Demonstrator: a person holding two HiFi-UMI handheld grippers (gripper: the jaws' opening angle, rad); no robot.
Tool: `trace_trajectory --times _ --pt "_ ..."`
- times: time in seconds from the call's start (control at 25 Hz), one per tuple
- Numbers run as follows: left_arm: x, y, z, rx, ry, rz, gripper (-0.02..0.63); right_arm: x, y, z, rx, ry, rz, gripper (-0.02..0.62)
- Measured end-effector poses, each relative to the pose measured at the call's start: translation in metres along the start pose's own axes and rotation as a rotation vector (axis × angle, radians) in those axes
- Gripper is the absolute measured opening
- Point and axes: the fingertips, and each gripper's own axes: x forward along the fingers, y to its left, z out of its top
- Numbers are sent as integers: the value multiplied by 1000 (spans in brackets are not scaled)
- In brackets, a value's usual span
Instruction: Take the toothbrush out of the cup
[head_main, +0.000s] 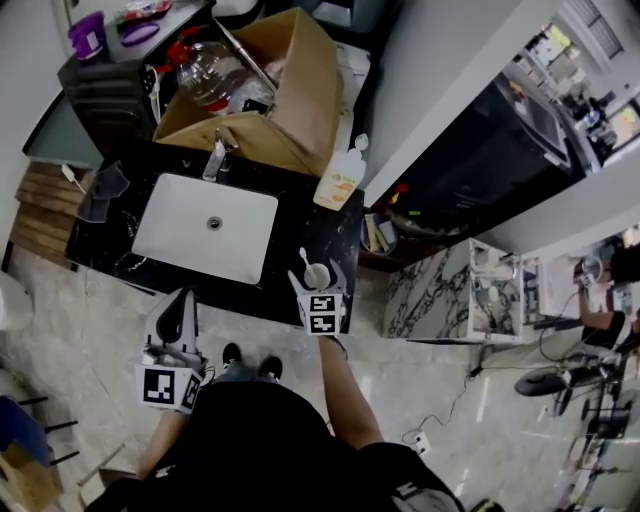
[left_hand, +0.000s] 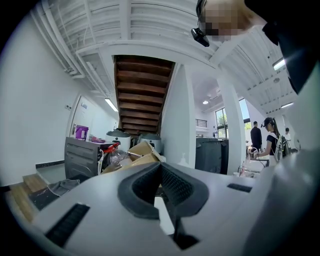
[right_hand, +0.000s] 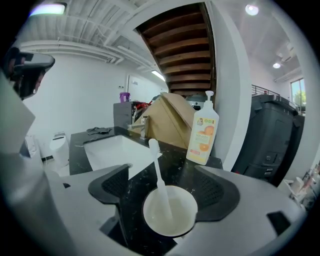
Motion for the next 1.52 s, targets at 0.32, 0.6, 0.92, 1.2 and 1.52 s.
trace_trajectory --times 0.32,0.6,0.92,1.2,1.52 --pt "-3 7 -1 -14 -5 24 3 13 3 0 -112 50 -35 250" --pt "-3 7 -3 -18 -1 25 3 18 5 3 -150 59 -29 115" --pt "-3 9 -3 -17 -4 26 3 18 5 2 -164 73 -41 35" --pt "-2 6 1 -19 -21 3 3 -1 3 22 -134 14 -61 35" --pt "9 -4 10 -12 -44 -50 3 -74 -11 101 -18 -217 -98 35"
